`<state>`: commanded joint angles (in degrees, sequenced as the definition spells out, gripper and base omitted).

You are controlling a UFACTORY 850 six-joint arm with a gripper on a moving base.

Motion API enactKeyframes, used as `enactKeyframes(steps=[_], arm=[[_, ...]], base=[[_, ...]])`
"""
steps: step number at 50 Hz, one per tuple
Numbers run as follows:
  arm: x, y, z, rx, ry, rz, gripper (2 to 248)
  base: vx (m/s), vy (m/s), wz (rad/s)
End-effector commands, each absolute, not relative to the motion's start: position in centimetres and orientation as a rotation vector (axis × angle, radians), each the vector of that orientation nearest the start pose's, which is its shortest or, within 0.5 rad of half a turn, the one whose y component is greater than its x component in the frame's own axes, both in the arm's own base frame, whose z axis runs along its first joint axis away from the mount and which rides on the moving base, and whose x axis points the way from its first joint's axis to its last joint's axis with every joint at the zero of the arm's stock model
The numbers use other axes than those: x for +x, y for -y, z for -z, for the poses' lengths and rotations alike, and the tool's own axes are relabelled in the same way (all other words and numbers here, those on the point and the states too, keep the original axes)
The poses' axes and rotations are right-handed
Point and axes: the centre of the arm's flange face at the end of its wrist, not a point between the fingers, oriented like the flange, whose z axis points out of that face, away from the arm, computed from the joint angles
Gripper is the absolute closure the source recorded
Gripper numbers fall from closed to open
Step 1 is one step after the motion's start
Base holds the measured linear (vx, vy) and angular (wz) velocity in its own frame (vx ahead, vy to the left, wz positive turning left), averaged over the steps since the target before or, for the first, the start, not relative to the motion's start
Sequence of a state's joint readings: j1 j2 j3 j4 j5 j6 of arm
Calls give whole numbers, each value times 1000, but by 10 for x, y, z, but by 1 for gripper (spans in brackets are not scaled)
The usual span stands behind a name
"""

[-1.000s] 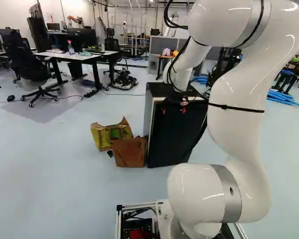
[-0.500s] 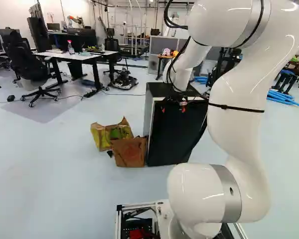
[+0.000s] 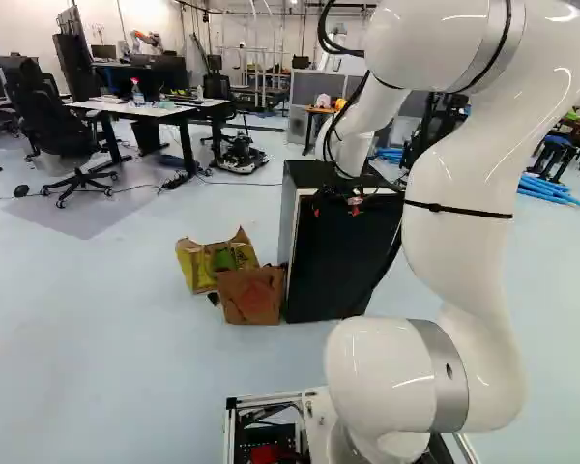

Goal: Grab a drink from the fridge

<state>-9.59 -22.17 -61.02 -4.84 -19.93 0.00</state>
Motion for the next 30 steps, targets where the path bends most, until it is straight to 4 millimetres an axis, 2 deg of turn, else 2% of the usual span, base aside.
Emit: enactKeyframes(steps=[14,30], arm=[[551,96,-402,-3165,-153,498,3],[545,94,-400,-3158,-197,392,3]], base=[[0,0,0],[0,0,0]])
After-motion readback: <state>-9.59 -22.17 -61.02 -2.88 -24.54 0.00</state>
